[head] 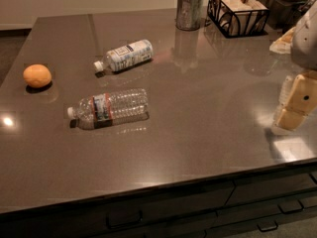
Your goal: Move water bottle near blue plastic bottle
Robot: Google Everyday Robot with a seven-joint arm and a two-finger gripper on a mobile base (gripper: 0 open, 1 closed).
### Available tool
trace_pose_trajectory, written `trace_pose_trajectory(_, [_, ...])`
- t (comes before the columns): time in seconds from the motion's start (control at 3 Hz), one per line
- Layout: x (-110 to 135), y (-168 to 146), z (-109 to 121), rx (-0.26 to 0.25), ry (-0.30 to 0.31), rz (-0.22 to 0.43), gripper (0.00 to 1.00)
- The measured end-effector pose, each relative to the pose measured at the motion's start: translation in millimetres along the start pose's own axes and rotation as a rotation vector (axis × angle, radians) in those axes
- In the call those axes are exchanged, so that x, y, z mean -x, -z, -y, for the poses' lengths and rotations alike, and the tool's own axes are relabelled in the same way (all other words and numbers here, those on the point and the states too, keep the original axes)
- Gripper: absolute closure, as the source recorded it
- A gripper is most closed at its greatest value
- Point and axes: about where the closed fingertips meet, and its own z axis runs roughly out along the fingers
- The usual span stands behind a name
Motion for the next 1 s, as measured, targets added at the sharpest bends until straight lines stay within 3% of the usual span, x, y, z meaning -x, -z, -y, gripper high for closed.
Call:
trace_pose_trajectory(0.33, [0.2, -0.1, 0.1, 0.000, 0.000, 0.000, 0.00])
trace_pose_trajectory(0.67, [26.0, -9.1, 8.7, 0.022, 0.039, 0.022, 0.00])
trace_pose_trajectory(1.0, [70.5, -33.0, 18.8, 0.066, 0.103, 0.062, 0.00])
